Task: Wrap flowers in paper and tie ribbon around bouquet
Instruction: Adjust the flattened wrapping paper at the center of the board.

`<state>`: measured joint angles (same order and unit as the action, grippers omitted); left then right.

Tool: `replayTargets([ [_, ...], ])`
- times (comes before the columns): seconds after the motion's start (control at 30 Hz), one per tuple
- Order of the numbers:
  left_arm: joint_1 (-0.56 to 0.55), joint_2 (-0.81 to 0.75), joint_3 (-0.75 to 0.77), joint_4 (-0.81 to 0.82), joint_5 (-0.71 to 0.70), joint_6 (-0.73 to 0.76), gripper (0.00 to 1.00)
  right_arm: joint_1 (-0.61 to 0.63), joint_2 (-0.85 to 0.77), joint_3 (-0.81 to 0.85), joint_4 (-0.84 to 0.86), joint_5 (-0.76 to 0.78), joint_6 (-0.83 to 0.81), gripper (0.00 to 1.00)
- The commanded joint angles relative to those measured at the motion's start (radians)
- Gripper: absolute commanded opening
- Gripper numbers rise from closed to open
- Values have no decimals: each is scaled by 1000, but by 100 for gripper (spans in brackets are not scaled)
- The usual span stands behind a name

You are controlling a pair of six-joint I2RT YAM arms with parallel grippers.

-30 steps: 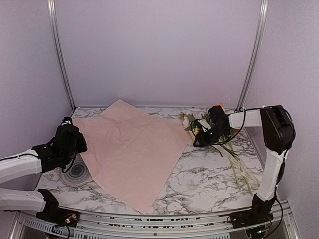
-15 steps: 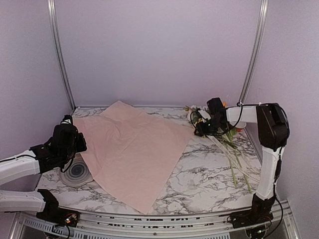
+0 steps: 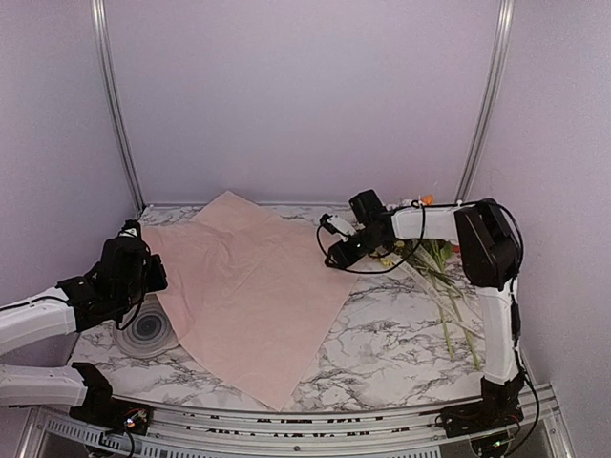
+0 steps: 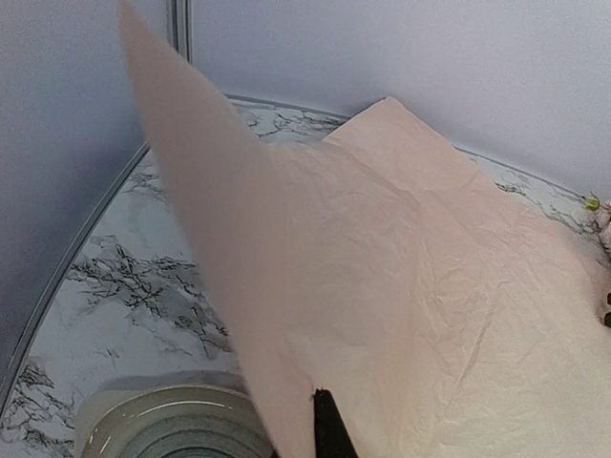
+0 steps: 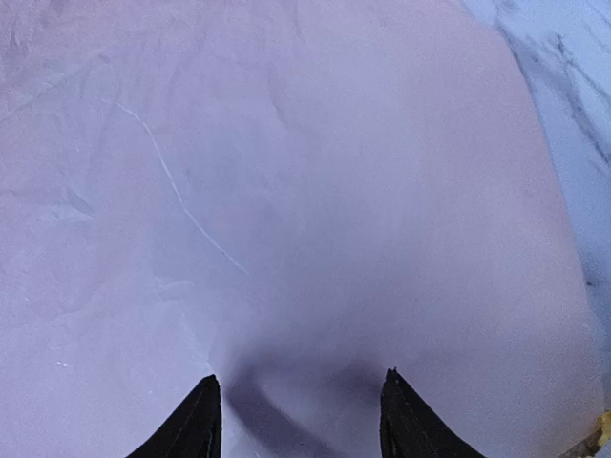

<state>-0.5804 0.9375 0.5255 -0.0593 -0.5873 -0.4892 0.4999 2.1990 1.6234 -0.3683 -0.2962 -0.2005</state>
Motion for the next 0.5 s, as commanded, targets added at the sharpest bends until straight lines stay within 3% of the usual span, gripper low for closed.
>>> replayTargets([
  [0.0,5,-12,22,-25,18,0,0,-1,40,-2,-77,49,-27,55],
  [0.2,5,3,27,-21,42,14,0,2,-50,-215,-85,159,1,54],
  [0.47,4,27,12,17,107,21,0,-26,-262,-524,-29,183,170,53],
])
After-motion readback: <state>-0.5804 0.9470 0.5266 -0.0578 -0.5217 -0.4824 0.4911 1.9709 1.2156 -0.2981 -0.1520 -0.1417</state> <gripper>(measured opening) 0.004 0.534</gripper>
